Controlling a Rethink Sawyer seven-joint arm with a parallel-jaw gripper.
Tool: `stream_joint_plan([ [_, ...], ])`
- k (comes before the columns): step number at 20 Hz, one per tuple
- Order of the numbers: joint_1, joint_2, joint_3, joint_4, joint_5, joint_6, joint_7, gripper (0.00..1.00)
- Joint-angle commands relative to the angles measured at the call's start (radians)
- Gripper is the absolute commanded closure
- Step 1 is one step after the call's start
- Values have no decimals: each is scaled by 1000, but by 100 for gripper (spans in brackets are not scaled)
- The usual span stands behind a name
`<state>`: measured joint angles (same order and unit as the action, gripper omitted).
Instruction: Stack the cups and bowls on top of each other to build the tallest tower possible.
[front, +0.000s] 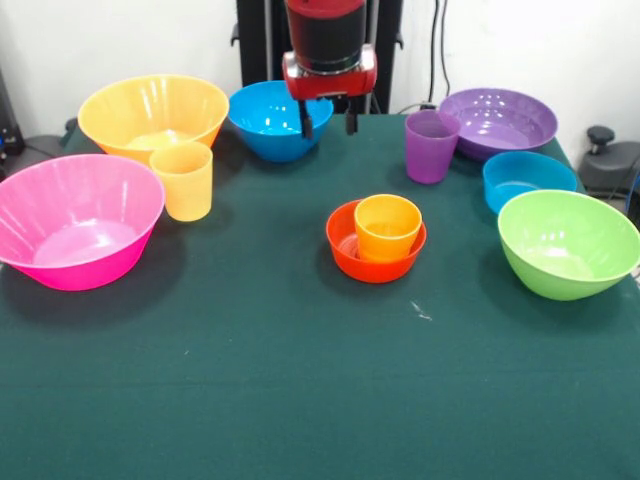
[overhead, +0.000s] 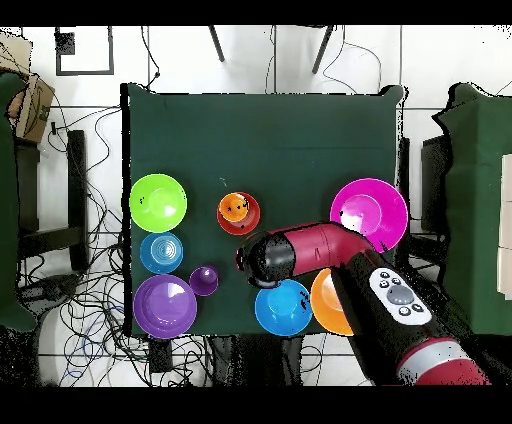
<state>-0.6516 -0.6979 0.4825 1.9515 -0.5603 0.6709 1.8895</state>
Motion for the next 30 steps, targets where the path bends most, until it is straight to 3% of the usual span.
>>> stream_joint_plan([
  [1,-10,-112,76,126,38,56,-91,0],
  [4,-47,-164,83,175,45,55,-112,0],
  [11,-82,-203,70,180,-2,66,-143,0],
  [15,-136,-265,92,223,-2,59,-184,0],
  [17,-138,-248,86,211,-23,58,-178,0],
  [22,-158,-121,73,125,-93,50,-195,0],
  [30,-182,-9,70,78,-151,14,-190,0],
])
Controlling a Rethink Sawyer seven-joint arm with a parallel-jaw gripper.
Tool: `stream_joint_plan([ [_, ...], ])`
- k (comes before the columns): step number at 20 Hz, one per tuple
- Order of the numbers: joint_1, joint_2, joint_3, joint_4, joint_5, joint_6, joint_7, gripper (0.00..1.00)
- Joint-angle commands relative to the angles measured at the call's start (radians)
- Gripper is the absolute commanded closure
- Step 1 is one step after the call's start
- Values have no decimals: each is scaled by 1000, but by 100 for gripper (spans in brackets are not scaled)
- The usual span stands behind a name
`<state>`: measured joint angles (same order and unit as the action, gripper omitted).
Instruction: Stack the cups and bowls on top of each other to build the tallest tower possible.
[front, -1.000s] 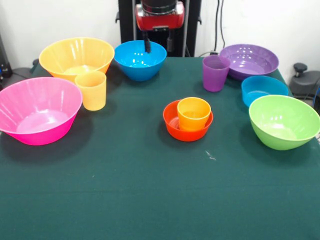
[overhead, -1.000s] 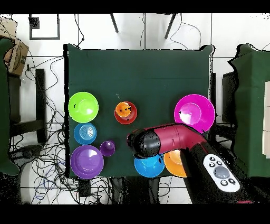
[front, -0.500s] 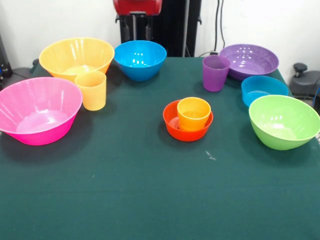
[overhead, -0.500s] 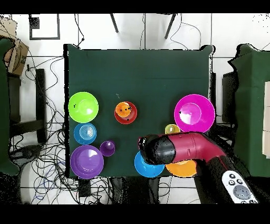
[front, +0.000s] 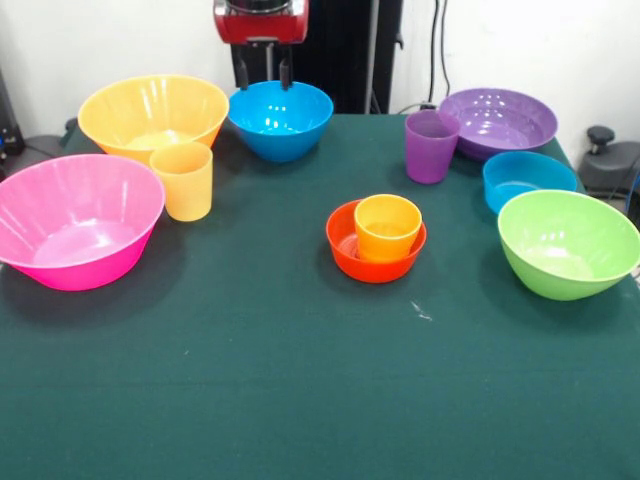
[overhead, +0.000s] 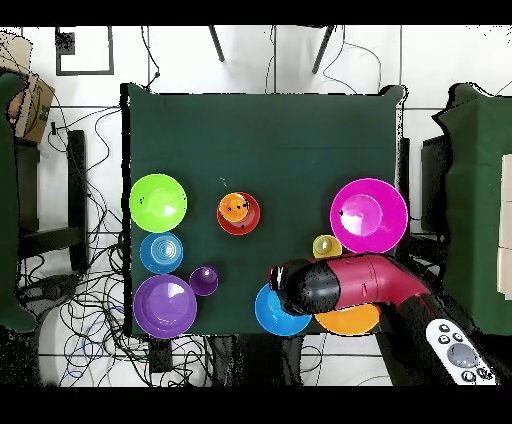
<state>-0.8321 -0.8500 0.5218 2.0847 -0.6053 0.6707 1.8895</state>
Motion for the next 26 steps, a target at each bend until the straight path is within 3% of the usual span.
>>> stream_joint_plan([
  [1,-1,161,28,-66,-119,8,-188,0],
  [7,2,252,0,-83,-204,-79,-127,0],
  [19,61,295,-60,-26,-270,-217,56,0],
  [26,106,314,-108,-15,-272,-286,99,0],
])
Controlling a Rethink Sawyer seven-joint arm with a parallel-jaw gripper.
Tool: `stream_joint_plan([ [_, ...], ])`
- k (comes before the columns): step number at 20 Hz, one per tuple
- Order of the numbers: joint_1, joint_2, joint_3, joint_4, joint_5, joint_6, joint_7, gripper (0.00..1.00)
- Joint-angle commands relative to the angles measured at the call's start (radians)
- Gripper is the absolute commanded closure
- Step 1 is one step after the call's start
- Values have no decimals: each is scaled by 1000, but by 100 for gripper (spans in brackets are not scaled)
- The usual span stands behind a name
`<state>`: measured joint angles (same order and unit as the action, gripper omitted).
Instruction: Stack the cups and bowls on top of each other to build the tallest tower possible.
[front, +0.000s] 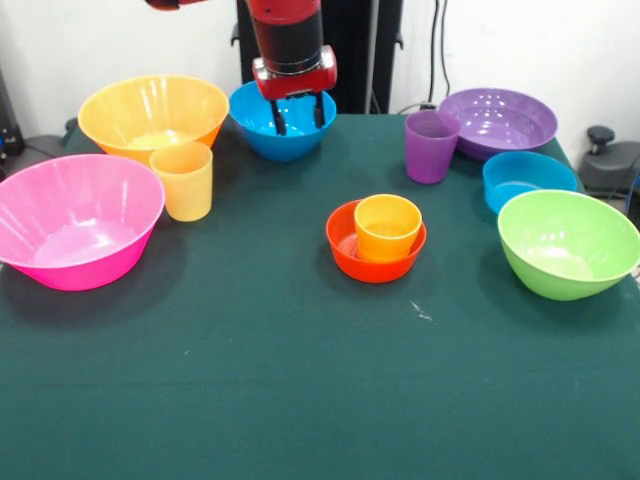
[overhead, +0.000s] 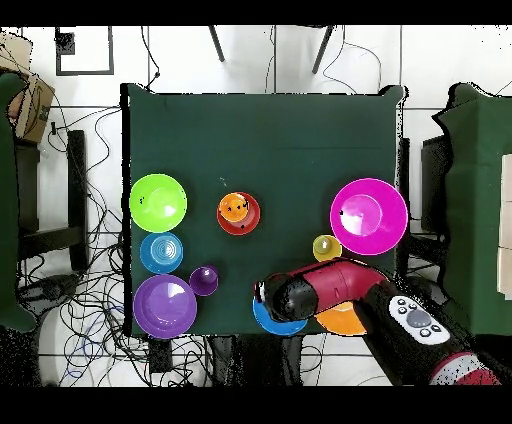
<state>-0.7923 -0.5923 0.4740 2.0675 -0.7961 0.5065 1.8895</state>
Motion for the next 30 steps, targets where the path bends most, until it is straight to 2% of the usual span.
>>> stream_joint_plan([
  [1,70,60,-68,3,-80,-131,99,0],
  [5,102,58,-101,11,-59,-166,119,0],
  [10,206,62,-203,45,-47,-295,213,0],
  [16,191,30,-212,84,1,-290,155,0],
  [18,175,22,-202,93,16,-275,129,0],
  [19,168,6,-178,90,42,-245,112,0],
  [25,134,-76,-132,151,96,-184,73,0],
  [28,141,-89,-141,166,98,-196,76,0],
  [30,149,-58,-155,133,85,-208,76,0],
])
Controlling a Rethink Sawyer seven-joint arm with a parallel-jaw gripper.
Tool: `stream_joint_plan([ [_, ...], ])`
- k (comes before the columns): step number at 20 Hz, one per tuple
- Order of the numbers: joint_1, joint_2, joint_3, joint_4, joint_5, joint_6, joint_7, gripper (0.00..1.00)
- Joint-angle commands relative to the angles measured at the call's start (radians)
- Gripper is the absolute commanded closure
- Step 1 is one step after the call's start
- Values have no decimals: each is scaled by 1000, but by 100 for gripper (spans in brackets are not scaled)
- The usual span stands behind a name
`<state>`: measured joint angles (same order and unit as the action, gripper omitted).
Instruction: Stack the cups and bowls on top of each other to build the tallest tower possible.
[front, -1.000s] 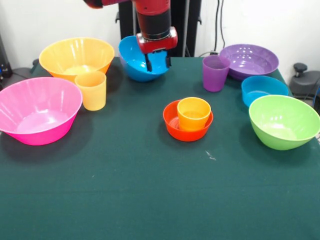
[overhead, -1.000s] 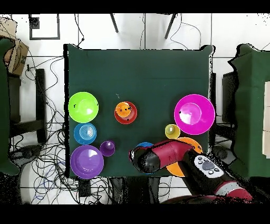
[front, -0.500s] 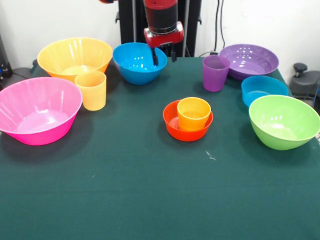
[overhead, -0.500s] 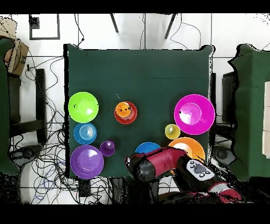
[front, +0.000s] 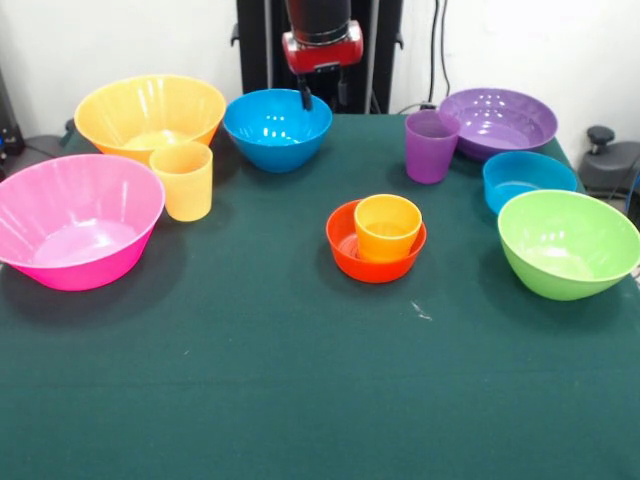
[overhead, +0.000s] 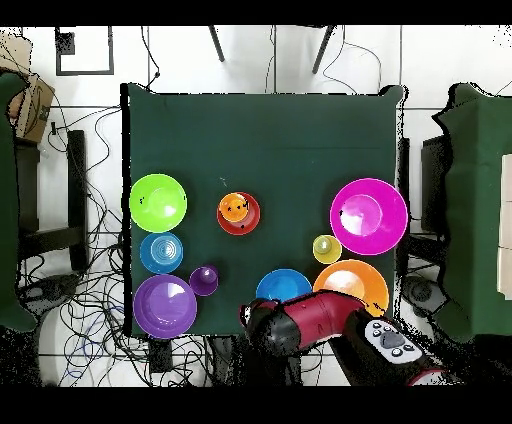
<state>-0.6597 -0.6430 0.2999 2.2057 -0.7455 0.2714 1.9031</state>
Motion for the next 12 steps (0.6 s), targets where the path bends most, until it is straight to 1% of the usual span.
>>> stream_joint_plan([
  [1,15,14,15,-24,24,22,58,0],
  [3,14,55,8,-60,5,12,50,0],
  [6,44,107,-28,-91,-26,-50,84,0],
  [12,95,205,-61,-154,-35,-117,104,0],
])
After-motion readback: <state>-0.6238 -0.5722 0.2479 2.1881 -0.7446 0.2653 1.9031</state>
